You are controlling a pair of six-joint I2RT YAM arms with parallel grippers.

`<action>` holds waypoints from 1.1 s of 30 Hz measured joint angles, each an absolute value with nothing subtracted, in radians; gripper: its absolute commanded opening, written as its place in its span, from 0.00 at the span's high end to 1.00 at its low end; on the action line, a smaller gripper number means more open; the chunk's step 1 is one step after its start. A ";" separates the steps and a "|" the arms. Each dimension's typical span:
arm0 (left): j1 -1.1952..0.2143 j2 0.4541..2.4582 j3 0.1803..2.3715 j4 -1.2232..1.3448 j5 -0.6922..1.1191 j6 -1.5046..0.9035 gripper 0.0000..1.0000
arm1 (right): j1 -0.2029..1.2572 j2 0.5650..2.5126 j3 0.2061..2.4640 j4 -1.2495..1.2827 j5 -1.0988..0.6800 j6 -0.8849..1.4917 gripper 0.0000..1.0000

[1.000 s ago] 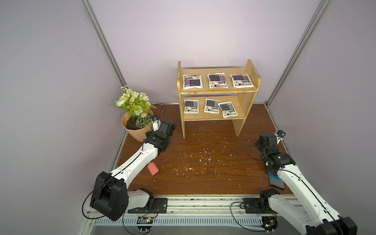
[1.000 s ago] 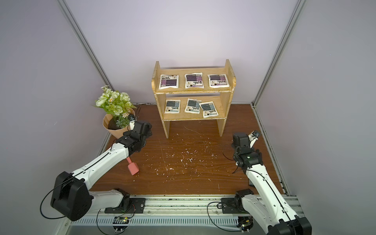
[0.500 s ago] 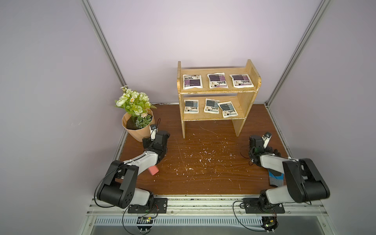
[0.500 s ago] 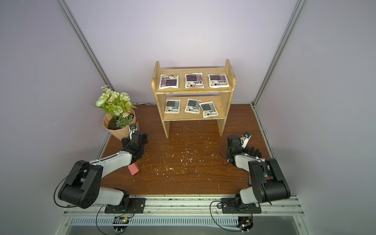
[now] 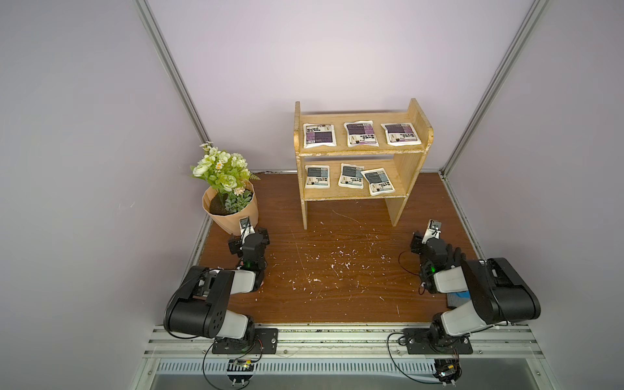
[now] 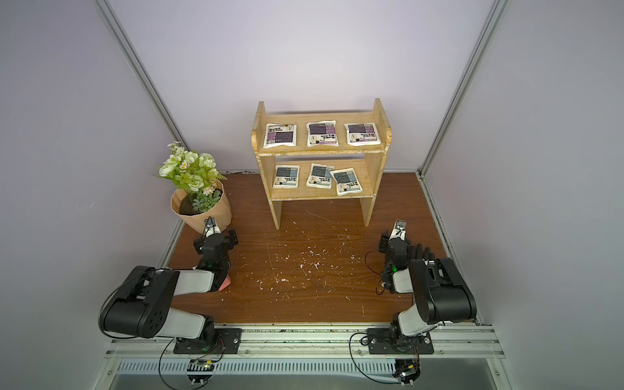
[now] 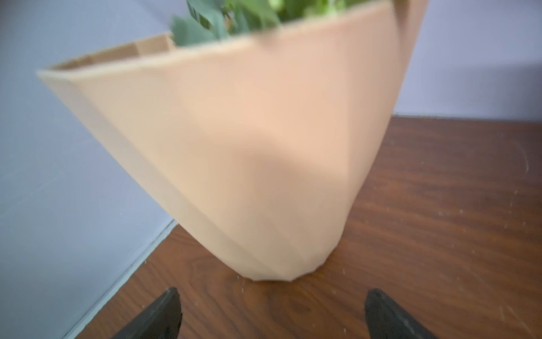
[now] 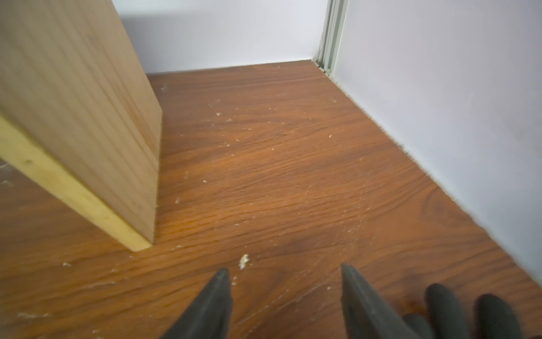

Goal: Place the bagged coffee beans on the shelf by color
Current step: Reset both arms

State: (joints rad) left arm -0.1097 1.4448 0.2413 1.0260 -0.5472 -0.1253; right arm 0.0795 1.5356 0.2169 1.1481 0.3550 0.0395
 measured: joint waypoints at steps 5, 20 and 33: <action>-0.051 1.456 0.194 1.145 -0.474 -0.127 0.00 | 0.079 1.535 0.221 1.179 0.269 0.020 0.00; -0.043 1.554 0.182 1.320 -0.255 -0.075 0.00 | 0.078 1.535 0.221 1.205 0.229 0.017 0.00; -0.043 1.554 0.178 1.361 -0.248 -0.064 0.00 | 0.078 1.535 0.221 1.208 0.229 0.017 0.01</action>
